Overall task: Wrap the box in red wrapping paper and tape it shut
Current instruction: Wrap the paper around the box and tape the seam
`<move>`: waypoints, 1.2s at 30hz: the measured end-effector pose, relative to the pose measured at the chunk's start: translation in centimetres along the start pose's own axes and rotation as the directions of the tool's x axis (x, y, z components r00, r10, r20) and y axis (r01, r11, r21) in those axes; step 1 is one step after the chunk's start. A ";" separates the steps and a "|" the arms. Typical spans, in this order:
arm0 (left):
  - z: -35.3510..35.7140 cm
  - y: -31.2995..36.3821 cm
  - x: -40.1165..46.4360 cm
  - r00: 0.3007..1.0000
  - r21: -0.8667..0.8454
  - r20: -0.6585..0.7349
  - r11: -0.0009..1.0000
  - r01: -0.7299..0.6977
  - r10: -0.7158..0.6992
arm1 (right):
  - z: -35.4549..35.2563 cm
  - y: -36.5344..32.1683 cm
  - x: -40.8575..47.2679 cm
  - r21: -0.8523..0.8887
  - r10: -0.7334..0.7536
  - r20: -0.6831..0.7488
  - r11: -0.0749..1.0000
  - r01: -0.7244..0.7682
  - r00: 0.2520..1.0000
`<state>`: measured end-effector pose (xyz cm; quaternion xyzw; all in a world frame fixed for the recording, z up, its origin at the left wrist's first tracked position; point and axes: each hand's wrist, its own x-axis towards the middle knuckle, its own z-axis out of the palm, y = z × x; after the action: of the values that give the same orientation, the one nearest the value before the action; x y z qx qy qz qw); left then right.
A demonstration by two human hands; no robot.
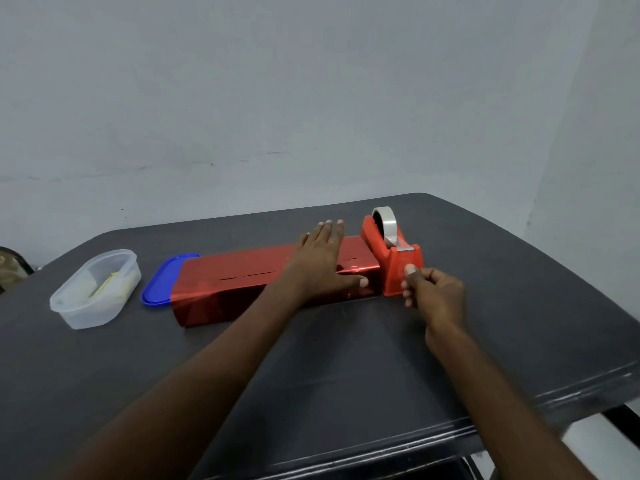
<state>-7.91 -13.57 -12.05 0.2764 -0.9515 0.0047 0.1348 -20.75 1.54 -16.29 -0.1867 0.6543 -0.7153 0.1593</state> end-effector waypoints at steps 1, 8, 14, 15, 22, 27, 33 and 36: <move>-0.3 -0.7 -0.9 1.000 0.023 0.006 1.000 0.019 -0.020 | 0.1 -0.6 0.0 -0.028 -0.044 0.042 0.999 0.045 0.998; -0.5 -4.2 -6.2 0.992 0.196 0.060 0.976 0.098 -0.112 | 4.5 -6.0 2.2 -0.154 -0.264 0.439 0.920 0.361 0.859; 0.2 -4.4 -6.5 0.995 0.211 -0.004 0.973 0.096 -0.097 | 9.6 -9.0 4.7 -0.431 -0.047 0.802 0.646 0.630 0.596; 0.3 -4.5 -6.5 0.995 0.211 -0.009 0.973 0.098 -0.098 | 10.2 -9.1 5.1 -0.452 0.006 0.827 0.602 0.658 0.563; 0.7 -4.8 -6.5 0.995 0.209 -0.056 0.973 0.095 -0.085 | 12.4 -9.0 6.6 -0.480 0.168 0.871 0.488 0.729 0.461; 0.9 -4.7 -6.5 0.994 0.207 -0.066 0.973 0.102 -0.090 | 13.0 -8.5 6.5 -0.491 0.198 0.870 0.447 0.748 0.452; 0.9 -4.8 -6.5 0.995 0.214 -0.064 0.973 0.092 -0.080 | 13.0 -7.9 6.3 -0.511 0.132 0.859 0.240 0.825 0.494; 0.8 -4.9 -6.6 0.995 0.220 -0.054 0.971 0.092 -0.082 | 12.1 -7.6 6.4 -0.550 0.022 0.835 0.068 0.833 0.549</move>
<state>-0.24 -14.31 -14.85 0.3308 -0.9288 0.1116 0.1245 -20.47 -11.36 -7.44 -0.6759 0.7355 -0.0462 -0.0062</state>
